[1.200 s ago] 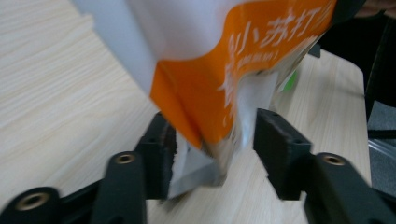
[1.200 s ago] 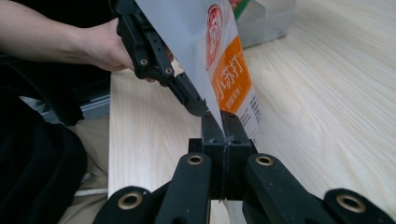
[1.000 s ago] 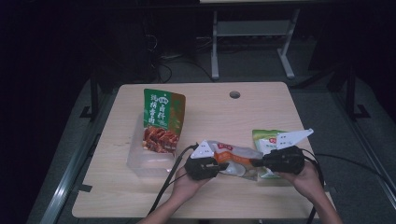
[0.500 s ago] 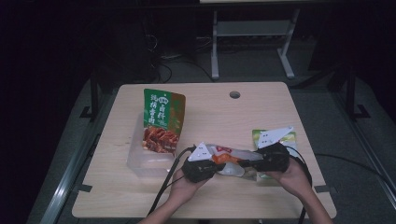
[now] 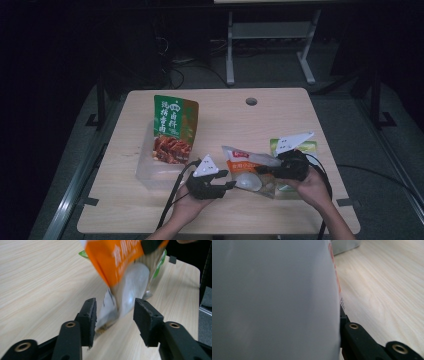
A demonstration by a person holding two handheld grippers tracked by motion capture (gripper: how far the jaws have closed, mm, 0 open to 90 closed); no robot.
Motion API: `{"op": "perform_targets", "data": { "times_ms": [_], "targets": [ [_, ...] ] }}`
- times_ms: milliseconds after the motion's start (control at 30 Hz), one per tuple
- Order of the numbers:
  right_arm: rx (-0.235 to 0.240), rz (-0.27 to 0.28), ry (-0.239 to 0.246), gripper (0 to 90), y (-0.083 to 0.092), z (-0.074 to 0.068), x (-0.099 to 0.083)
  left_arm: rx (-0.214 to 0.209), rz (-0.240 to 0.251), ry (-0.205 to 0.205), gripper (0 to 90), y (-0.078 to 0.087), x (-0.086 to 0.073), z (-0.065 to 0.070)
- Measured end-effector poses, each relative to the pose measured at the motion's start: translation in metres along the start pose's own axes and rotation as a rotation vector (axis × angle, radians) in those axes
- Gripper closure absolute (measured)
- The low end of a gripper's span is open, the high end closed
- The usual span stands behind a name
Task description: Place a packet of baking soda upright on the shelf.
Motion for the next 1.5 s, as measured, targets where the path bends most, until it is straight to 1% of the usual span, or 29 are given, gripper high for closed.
{"op": "perform_targets", "data": {
  "times_ms": [67,267,300,333,433,500,533,600,633,667,733,800,867,933,967,1000,1033,1067,1133,1167,1233,1267,1333,1367,1400,1433,1500],
  "targets": [
    [0.003,0.006,-0.015,89.9,0.001,0.001,0.001,0.005,-0.015,-0.010,50.0,0.004,-0.003,0.001],
    [-0.012,0.011,-0.028,89.9,-0.002,0.005,0.009,-0.002,-0.025,-0.009,46.8,0.012,-0.011,0.007],
    [-0.016,0.011,-0.027,89.9,-0.002,0.005,0.012,-0.003,-0.026,-0.017,46.7,0.013,-0.011,0.008],
    [-0.020,0.010,-0.028,90.0,-0.003,0.006,0.013,-0.006,-0.021,-0.009,46.4,0.014,-0.012,0.010],
    [-0.034,-0.001,-0.031,89.9,-0.007,0.009,0.023,-0.012,-0.026,-0.019,46.3,0.019,-0.014,0.012],
    [-0.033,-0.005,-0.046,90.0,-0.011,0.013,0.030,-0.015,-0.024,-0.024,46.3,0.024,-0.015,0.014],
    [-0.033,-0.004,-0.049,89.9,-0.012,0.015,0.033,-0.013,-0.026,-0.032,46.2,0.026,-0.016,0.015],
    [-0.030,-0.003,-0.064,89.9,-0.017,0.021,0.044,-0.012,-0.022,-0.030,46.0,0.028,-0.017,0.017],
    [-0.034,0.000,-0.069,90.0,-0.020,0.025,0.050,-0.006,-0.033,-0.039,45.7,0.030,-0.018,0.017],
    [-0.047,-0.003,-0.072,90.0,-0.022,0.030,0.057,-0.006,-0.033,-0.041,45.5,0.031,-0.019,0.017],
    [-0.059,-0.006,-0.070,90.0,-0.026,0.035,0.065,-0.007,-0.028,-0.047,45.3,0.032,-0.021,0.018],
    [-0.078,-0.009,-0.067,90.0,-0.031,0.043,0.078,-0.009,-0.036,-0.055,45.0,0.034,-0.022,0.018],
    [-0.092,-0.005,-0.069,89.9,-0.035,0.050,0.087,-0.014,-0.022,-0.048,44.8,0.035,-0.022,0.018],
    [-0.098,0.003,-0.084,90.0,-0.040,0.059,0.100,-0.020,-0.018,-0.040,44.4,0.036,-0.023,0.018],
    [-0.107,0.006,-0.086,90.0,-0.043,0.065,0.107,-0.022,-0.018,-0.040,44.3,0.037,-0.024,0.018],
    [-0.107,0.007,-0.095,90.0,-0.045,0.069,0.112,-0.024,-0.015,-0.039,44.2,0.036,-0.024,0.018],
    [-0.109,0.012,-0.093,90.0,-0.047,0.072,0.116,-0.025,-0.018,-0.043,44.1,0.037,-0.024,0.018],
    [-0.112,0.013,-0.101,90.0,-0.051,0.076,0.122,-0.029,-0.014,-0.038,44.0,0.036,-0.024,0.019],
    [-0.116,0.018,-0.106,90.0,-0.059,0.083,0.132,-0.030,-0.025,-0.057,43.8,0.037,-0.025,0.019],
    [-0.120,0.019,-0.105,90.0,-0.063,0.085,0.138,-0.033,-0.017,-0.048,43.7,0.036,-0.025,0.021],
    [-0.119,0.022,-0.109,90.0,-0.074,0.089,0.150,-0.037,-0.024,-0.059,43.6,0.036,-0.025,0.021],
    [-0.119,0.027,-0.109,90.0,-0.078,0.089,0.154,-0.039,-0.019,-0.051,43.6,0.035,-0.025,0.022],
    [-0.097,0.028,-0.106,90.0,-0.089,0.087,0.165,-0.041,-0.021,-0.056,43.6,0.035,-0.025,0.022],
    [-0.094,0.035,-0.098,90.0,-0.093,0.086,0.169,-0.042,-0.022,-0.060,43.6,0.035,-0.025,0.022],
    [-0.071,0.034,-0.097,90.0,-0.099,0.082,0.175,-0.044,-0.024,-0.063,43.6,0.035,-0.025,0.023],
    [-0.060,0.038,-0.095,90.0,-0.102,0.079,0.180,-0.046,-0.026,-0.066,43.5,0.034,-0.025,0.023],
    [-0.024,0.058,-0.087,90.0,-0.111,0.070,0.191,-0.045,-0.025,-0.067,43.4,0.035,-0.025,0.023]
  ]
}}
Point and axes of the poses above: each handheld gripper's, and its own axes: y roughly backward along the jaws, x roughly out of its top, z roughly to its right, the point moved 7 cm from there along -y, roughly forward along the jaws, and after that the axes turned 10 degrees about -x, right-handed, at the moved point
